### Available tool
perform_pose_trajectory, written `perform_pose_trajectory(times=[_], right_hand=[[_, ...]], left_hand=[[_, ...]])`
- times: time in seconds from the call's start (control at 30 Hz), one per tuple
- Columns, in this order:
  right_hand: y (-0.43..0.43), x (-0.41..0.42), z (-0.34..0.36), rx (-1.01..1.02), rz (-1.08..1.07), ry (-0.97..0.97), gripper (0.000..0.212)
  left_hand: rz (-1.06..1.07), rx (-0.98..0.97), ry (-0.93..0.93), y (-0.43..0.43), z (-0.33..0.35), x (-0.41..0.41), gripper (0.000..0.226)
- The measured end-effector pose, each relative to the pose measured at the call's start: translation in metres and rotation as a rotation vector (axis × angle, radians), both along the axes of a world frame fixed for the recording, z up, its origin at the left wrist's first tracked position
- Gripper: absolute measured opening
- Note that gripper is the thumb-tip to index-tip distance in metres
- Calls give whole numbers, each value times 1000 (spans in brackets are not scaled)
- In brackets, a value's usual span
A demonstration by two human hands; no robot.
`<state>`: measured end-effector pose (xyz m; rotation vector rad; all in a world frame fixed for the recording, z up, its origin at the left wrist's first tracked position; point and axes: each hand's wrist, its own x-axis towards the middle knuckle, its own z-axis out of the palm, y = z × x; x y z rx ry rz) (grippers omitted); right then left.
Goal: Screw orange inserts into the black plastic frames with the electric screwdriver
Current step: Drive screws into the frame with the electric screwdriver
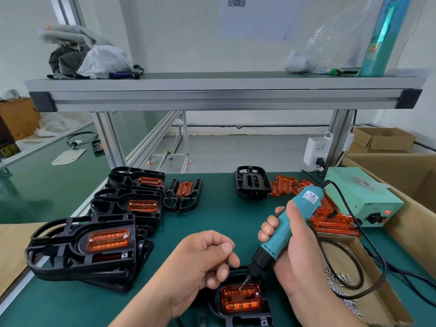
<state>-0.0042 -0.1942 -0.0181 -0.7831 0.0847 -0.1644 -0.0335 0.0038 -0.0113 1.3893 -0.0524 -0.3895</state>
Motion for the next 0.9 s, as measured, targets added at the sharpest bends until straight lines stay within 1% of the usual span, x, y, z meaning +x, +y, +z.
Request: perform_pose_trajectory(times=[0.07, 0.23, 0.33, 0.53, 0.7, 0.9], right_hand=[[1, 0, 1, 16, 7, -19, 35], [0, -1, 3, 75, 12, -77, 35], [-2, 0, 4, 105, 2, -85, 36], [-9, 3, 8, 164, -25, -91, 36], [-10, 3, 10, 160, -51, -105, 34], [-8, 2, 10, 126, -61, -134, 33]], left_hand=[[-17, 12, 1, 0, 0, 0, 10], [-26, 70, 4, -1, 1, -1, 18], [-53, 135, -20, -1, 2, -2, 14], [-130, 264, -69, -2, 3, -5, 13], [-201, 282, -71, -4, 3, -6, 9], [-188, 250, -55, -5, 3, -6, 12]])
